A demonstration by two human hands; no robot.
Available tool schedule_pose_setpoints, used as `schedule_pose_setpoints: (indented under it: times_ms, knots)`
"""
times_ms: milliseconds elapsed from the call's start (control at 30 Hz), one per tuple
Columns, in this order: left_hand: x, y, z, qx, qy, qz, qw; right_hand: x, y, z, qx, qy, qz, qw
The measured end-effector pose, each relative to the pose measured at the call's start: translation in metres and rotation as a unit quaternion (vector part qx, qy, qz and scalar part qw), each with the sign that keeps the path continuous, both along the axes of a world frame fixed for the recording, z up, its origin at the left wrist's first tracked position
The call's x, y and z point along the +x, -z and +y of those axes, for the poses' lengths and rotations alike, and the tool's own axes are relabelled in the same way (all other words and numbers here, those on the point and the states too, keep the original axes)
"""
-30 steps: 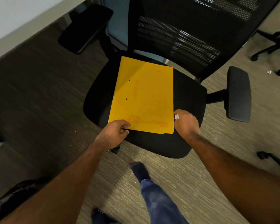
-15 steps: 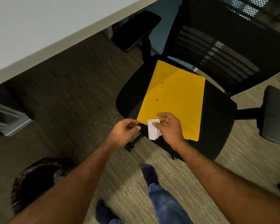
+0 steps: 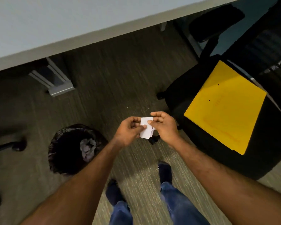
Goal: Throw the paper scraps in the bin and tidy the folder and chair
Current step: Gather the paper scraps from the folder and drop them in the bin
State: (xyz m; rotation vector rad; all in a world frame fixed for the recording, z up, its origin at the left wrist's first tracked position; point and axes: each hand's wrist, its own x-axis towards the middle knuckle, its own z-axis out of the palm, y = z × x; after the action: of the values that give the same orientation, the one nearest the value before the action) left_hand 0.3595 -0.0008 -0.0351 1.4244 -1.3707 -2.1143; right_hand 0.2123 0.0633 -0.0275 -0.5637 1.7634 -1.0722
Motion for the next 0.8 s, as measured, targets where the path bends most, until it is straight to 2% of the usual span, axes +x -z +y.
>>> schedule_pose_setpoints:
  times_ms: [133, 333, 600, 800]
  knots:
    - [0.046, 0.009, 0.0, -0.01, -0.066, -0.011, 0.998, 0.04, 0.005, -0.012, 0.024, -0.07, -0.023, 0.997]
    - [0.121, 0.029, 0.001, 0.021, -0.194, -0.02, 0.981, 0.106, 0.013, -0.028, 0.065, -0.144, -0.059, 0.986]
    - [0.211, 0.056, 0.008, 0.04, -0.29, -0.015, 0.956, 0.193, 0.037, -0.054, 0.084, -0.207, -0.031, 0.974]
    - [0.271, 0.074, 0.009, 0.045, -0.378, -0.049, 0.923, 0.244, 0.067, -0.073, 0.085, -0.189, -0.057, 0.977]
